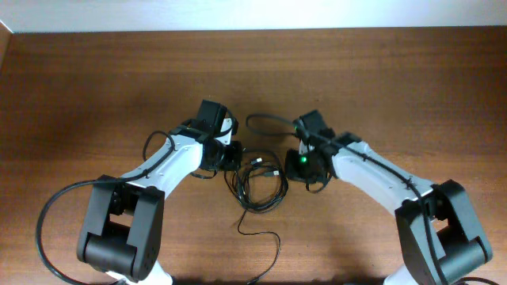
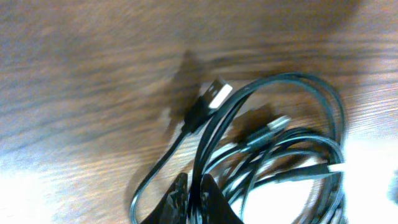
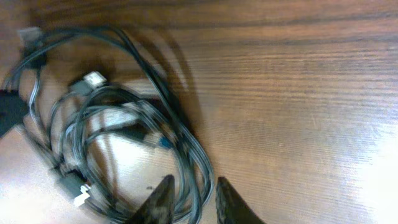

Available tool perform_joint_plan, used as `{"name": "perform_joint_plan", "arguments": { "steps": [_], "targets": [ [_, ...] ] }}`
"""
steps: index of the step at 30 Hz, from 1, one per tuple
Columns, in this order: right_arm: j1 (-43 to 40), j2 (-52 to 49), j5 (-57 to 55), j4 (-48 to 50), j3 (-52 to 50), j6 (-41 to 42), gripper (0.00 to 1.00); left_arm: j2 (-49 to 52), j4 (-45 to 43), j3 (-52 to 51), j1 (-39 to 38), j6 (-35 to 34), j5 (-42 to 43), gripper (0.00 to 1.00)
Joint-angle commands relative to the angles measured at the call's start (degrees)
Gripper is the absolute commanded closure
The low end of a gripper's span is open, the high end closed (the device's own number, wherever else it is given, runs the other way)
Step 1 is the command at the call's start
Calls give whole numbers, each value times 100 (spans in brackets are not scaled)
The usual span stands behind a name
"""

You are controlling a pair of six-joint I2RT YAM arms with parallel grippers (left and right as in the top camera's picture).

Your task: Untangle cables

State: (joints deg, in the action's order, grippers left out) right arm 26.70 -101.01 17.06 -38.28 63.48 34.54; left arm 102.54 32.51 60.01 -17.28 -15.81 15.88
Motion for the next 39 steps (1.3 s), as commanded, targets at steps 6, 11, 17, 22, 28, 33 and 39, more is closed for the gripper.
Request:
{"name": "perform_joint_plan", "arguments": {
  "steps": [6, 11, 17, 22, 28, 33, 39],
  "targets": [
    [560, -50, 367, 125, 396, -256, 75, -98, 11, -302, 4, 92, -739, 85],
    [748, -494, 490, 673, 396, 236, 74, -96, -31, -560, 11, 90, -863, 85],
    [748, -876, 925, 710, 391, 166, 71, -90, -33, -562, 168, 348, -118, 89],
    [752, -876, 1257, 758, 391, -313, 70, -87, -33, -564, 463, 529, 426, 88],
    [863, -898, 1248, 776, 391, -328, 61, -87, -66, -566, 610, 525, 490, 86],
    [1102, -901, 1078, 903, 391, -299, 62, -87, -81, -566, 610, 525, 472, 86],
    [1338, -901, 822, 896, 391, -260, 62, -87, -94, -566, 610, 525, 472, 85]
  ]
}}
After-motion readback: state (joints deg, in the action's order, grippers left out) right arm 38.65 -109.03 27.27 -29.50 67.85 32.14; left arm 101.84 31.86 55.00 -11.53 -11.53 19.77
